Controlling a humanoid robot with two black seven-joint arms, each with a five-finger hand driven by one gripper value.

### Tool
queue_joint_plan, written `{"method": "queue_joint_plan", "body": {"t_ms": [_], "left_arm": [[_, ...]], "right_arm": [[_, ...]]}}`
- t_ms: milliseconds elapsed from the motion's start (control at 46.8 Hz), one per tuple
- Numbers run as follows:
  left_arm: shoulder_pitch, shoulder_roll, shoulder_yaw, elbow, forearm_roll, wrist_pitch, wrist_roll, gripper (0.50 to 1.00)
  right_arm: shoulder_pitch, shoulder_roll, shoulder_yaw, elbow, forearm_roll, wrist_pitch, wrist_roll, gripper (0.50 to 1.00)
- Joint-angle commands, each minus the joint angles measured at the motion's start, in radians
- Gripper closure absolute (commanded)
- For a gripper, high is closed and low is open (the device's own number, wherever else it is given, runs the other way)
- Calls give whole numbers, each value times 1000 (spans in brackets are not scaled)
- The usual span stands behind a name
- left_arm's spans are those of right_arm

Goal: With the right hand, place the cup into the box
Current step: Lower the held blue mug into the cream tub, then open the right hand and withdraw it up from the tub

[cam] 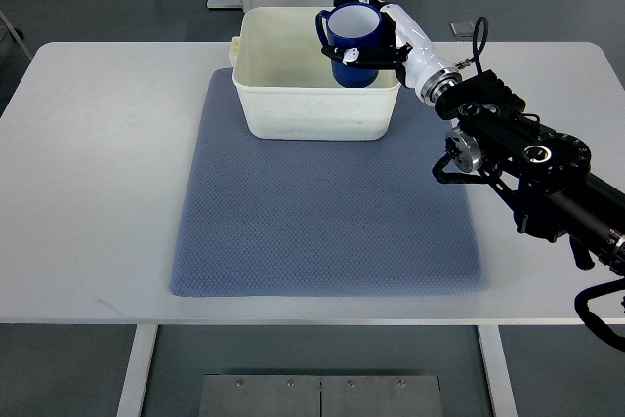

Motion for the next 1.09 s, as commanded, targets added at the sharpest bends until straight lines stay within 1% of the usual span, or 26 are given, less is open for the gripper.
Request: {"method": "queue_joint_plan", "body": {"t_ms": [0, 171, 449, 556, 834, 984, 1070], "left_arm": [[0, 0, 0, 0, 0, 1, 0, 500], [0, 0, 0, 0, 0, 1, 0, 500], [0, 0, 0, 0, 0, -1, 0, 500], [0, 0, 0, 0, 0, 1, 0, 500], [0, 0, 0, 0, 1, 1, 0, 500], [0, 0, 0, 0, 0, -1, 0, 500], [0, 0, 0, 0, 0, -1, 0, 500]], "right_arm": [[-4, 0, 0, 0, 0, 0, 0, 540], [-5, 0, 0, 0, 0, 0, 0, 519], [7, -3, 6, 9, 15, 0, 0, 511], [16, -20, 6, 14, 38, 2, 0, 505], [4, -127, 41, 46, 74, 5, 0, 500], [-36, -192, 75, 101, 129, 5, 0, 500], [-74, -230, 110, 152, 132, 3, 0, 500]]}}
